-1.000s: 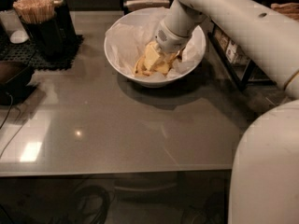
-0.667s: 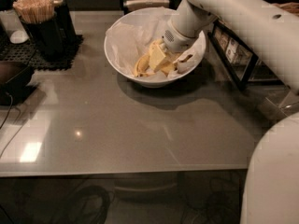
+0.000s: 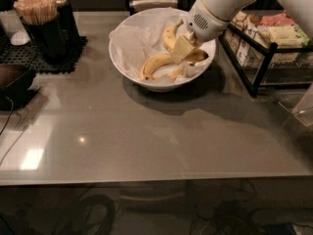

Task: Pick banana from white bowl

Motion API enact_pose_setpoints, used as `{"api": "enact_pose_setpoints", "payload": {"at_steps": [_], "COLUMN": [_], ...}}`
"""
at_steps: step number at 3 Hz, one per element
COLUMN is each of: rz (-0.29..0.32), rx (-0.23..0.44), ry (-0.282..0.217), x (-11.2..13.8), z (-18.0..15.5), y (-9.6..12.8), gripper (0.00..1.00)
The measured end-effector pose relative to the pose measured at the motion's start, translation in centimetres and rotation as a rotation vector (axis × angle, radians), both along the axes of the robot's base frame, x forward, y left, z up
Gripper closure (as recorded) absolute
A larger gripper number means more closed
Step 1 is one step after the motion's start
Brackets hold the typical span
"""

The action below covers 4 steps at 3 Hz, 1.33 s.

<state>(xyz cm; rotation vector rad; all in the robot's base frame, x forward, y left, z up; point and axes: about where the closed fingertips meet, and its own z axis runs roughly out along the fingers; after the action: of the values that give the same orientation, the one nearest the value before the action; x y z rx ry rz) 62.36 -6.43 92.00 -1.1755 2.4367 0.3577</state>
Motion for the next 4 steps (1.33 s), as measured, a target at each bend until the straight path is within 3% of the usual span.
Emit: {"api": "enact_pose_setpoints", "payload": {"at_steps": [1,2,3,4], "rz": [0.135,0.264,0.332,0.294], "rx": [0.009,0.133,0.304,0.475], "ry": [-0.003,-0.018,-0.028,-0.021], "x": [-4.1,-9.0,-13.3,-17.6], "z": [2.3,3.2,2.5,3.0], "y": [-1.7,-3.1,-4.6,-7.9], "gripper": [1.00,1.00,1.00,1.00]}}
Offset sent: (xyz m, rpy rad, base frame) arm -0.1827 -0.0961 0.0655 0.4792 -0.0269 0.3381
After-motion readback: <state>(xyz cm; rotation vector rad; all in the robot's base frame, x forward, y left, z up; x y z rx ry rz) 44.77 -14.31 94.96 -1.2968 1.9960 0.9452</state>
